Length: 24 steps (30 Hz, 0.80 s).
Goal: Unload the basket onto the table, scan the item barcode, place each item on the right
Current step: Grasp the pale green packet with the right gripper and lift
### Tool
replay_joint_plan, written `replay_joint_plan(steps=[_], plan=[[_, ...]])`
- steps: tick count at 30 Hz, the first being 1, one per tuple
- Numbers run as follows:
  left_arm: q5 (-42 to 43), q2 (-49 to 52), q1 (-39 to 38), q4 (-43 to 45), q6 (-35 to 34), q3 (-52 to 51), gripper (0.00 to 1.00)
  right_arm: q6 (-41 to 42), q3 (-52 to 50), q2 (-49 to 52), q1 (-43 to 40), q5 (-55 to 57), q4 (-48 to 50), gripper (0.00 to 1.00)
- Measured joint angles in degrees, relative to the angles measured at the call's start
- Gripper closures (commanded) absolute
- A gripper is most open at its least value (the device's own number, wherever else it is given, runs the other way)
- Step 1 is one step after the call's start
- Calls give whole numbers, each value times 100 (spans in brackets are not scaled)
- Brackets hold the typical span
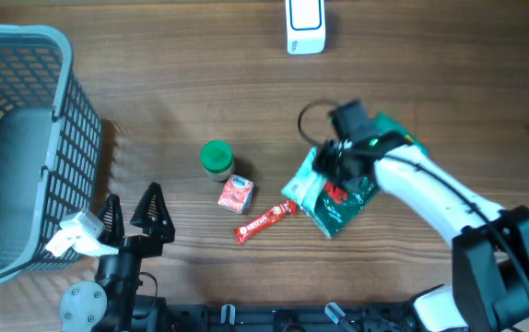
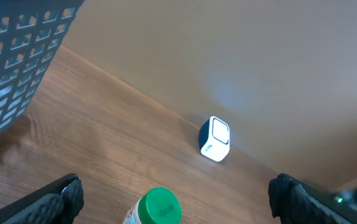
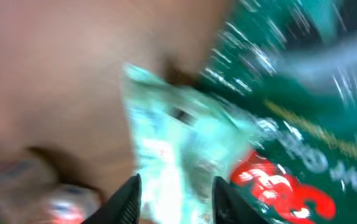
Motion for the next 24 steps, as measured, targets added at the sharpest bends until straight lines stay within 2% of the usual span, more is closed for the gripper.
replay_joint_plan(steps=[2, 3, 4, 5, 8, 13, 18, 19, 21, 22, 23, 24], plan=[[0, 0, 0, 0, 0, 0, 0, -463, 315, 0, -122, -131, -31, 33], [0, 0, 0, 0, 0, 0, 0, -638, 455, 0, -142, -181, -109, 39], [0, 0, 0, 0, 0, 0, 0, -765, 564, 0, -142, -221, -236, 53], [0, 0, 0, 0, 0, 0, 0, -918, 658, 0, -140, -267, -407, 71], [0, 0, 0, -2, 0, 0, 0, -1093, 761, 0, -140, -308, -597, 94], [0, 0, 0, 0, 0, 0, 0, -1193, 680, 94, -92, -319, -535, 96], [0, 0, 0, 0, 0, 0, 0, -1185, 411, 813, 87, -280, -284, 96], [0, 0, 0, 0, 0, 0, 0, -1165, 407, 916, 90, -280, -313, 87], [0, 0, 0, 0, 0, 0, 0, -1023, 492, 1110, 87, -341, -439, 50], [0, 0, 0, 0, 0, 0, 0, -975, 525, 1141, 87, -356, -459, 38], [0, 0, 0, 0, 0, 0, 0, -992, 597, 1154, 96, -420, -459, 9], [0, 0, 0, 0, 0, 0, 0, -1047, 656, 1154, 116, -433, -485, 0]])
